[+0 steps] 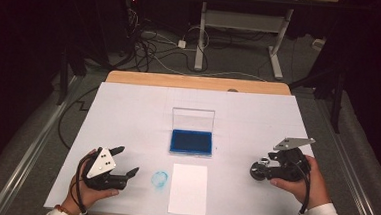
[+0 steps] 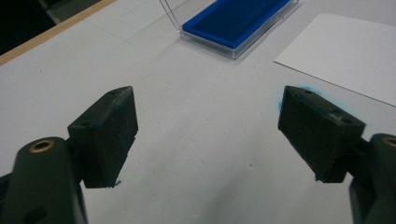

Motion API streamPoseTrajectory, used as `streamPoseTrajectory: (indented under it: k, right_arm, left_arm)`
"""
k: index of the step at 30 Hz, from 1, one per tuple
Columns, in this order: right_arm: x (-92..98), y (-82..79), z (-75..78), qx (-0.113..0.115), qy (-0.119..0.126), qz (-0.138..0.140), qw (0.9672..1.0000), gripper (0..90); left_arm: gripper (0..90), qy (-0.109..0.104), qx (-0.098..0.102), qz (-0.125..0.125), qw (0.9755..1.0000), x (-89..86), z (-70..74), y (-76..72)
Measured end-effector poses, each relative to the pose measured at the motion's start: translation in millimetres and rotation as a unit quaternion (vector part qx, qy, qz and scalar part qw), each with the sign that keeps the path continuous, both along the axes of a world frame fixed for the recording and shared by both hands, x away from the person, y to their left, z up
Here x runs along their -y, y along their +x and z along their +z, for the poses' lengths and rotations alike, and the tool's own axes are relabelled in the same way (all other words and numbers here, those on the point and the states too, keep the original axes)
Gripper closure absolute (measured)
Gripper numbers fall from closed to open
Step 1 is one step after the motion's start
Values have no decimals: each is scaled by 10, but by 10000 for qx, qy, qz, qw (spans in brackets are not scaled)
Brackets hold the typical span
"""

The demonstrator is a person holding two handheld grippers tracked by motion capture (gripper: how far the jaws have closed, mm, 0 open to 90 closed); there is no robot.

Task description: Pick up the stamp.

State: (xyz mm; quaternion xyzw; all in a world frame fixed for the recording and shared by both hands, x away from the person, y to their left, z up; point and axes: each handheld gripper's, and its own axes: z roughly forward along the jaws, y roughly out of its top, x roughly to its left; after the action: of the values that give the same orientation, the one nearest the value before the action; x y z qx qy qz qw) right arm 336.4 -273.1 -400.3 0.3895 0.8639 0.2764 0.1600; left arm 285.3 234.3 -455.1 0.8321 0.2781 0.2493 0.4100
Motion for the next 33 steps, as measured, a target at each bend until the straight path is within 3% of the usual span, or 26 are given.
streamPoseTrajectory:
  k: [3,6,11,17,22,33]
  right_arm:
    - [-17,5,34,-69,-135,109,9998,407]
    - [-35,30,60,-304,-206,212,9991,399]
    - [-115,48,1,-214,-448,186,9986,448]
    - [-88,37,0,-151,-271,169,9994,538]
    - [-101,46,-19,-191,-378,111,9990,494]
    - [-81,118,-86,-292,-329,58,9990,559]
  left_arm:
    - [196,-20,-119,-27,9999,1,-6,-3]
    - [196,-47,-145,-53,9999,-1,-7,-1]
    - [196,9,-156,-83,9998,8,-10,-2]
    - [196,96,-216,-141,9996,6,-34,15]
    - [196,119,-256,-165,9995,10,-43,24]
    - [196,208,-347,-240,9989,35,-66,39]
